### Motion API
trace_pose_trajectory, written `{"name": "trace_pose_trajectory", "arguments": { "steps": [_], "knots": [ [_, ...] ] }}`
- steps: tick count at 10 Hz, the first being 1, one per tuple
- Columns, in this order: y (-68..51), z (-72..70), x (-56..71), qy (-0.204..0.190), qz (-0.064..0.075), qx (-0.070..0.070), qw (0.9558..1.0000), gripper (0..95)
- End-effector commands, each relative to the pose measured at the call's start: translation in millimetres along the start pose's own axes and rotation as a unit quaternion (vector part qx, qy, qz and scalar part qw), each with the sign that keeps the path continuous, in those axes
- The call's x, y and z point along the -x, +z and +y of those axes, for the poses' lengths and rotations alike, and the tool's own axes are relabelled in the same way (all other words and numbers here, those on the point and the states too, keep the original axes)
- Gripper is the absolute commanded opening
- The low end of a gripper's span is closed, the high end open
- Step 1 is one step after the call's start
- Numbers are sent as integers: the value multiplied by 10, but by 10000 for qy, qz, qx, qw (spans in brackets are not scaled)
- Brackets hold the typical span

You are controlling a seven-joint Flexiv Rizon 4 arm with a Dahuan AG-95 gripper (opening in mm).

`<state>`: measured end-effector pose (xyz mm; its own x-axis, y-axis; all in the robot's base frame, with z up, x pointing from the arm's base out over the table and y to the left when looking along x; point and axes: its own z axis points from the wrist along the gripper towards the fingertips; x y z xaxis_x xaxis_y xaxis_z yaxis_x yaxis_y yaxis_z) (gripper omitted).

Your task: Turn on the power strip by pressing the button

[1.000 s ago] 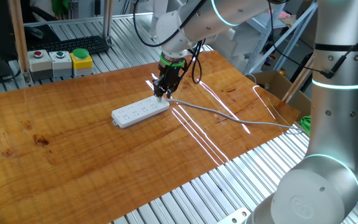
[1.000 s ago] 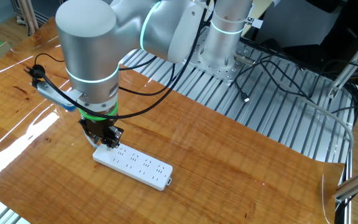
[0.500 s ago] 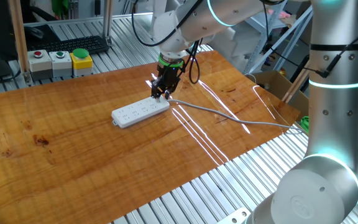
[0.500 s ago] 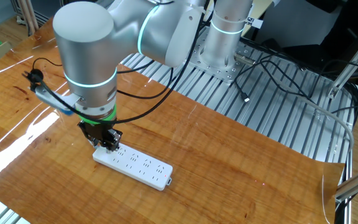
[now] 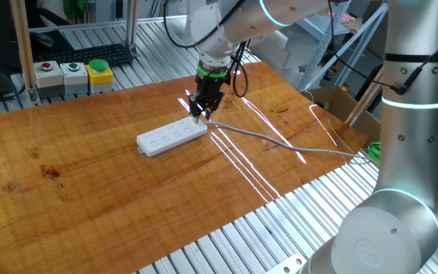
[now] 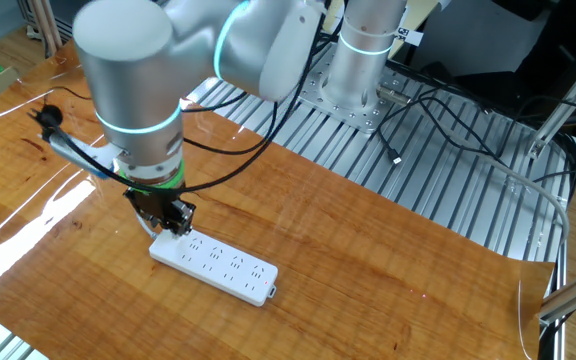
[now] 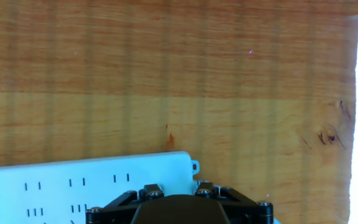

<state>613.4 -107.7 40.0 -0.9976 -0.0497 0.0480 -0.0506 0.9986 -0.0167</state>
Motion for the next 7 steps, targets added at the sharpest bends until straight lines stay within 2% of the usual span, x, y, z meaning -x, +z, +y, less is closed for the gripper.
{"name": "trace_pose_trajectory", "arguments": {
  "steps": [1,2,4,5,6,7],
  "knots": [
    [-35,-6,-27,-57,152,90,9998,380],
    [-82,-21,-65,-43,243,181,9995,190],
    [-166,-44,-141,-37,245,337,9991,190],
    [-233,-55,-201,-57,314,451,9985,0],
    [-280,-22,-213,-50,390,452,9982,0],
    [-297,9,-215,-39,389,445,9982,0]
  ]
}}
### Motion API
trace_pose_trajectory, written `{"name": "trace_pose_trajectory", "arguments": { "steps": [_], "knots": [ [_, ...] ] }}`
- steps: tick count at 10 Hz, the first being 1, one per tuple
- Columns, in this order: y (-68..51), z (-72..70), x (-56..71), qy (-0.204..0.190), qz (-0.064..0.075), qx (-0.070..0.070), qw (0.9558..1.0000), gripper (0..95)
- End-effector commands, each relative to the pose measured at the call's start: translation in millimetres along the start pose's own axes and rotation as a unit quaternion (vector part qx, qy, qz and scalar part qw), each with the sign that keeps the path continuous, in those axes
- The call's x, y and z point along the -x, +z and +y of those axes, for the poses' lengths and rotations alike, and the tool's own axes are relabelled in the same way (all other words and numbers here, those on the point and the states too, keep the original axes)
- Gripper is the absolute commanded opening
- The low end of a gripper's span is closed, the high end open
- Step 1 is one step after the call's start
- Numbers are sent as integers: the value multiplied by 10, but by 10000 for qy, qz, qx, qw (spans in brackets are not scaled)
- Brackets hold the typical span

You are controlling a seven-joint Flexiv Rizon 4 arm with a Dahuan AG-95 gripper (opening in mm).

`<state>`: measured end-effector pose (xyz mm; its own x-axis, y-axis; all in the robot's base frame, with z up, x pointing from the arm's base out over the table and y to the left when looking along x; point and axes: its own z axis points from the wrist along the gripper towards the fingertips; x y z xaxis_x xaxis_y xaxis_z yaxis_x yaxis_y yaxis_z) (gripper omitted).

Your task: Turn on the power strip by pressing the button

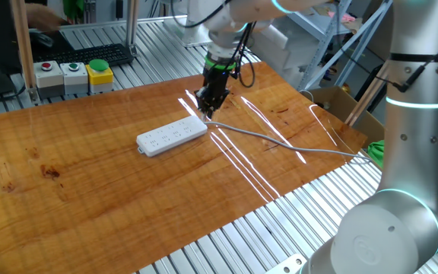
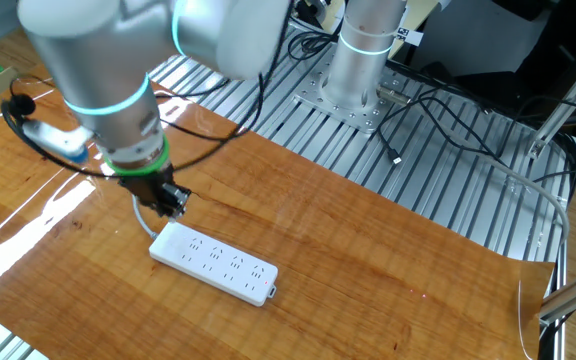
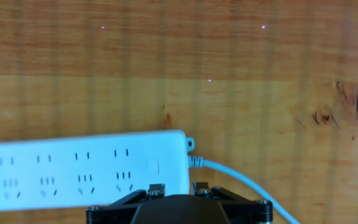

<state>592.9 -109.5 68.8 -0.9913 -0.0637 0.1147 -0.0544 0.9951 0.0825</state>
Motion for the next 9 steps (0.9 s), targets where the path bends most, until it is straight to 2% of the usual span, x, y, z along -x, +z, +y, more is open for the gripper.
{"name": "trace_pose_trajectory", "arguments": {
  "steps": [1,3,7,9],
  "knots": [
    [-25,66,3,11,44,-48,10000,0],
    [-27,159,-20,120,16,-78,9999,0],
    [-12,426,-97,403,44,-107,9991,0],
    [-1,511,-127,493,45,-109,9987,0]
  ]
}}
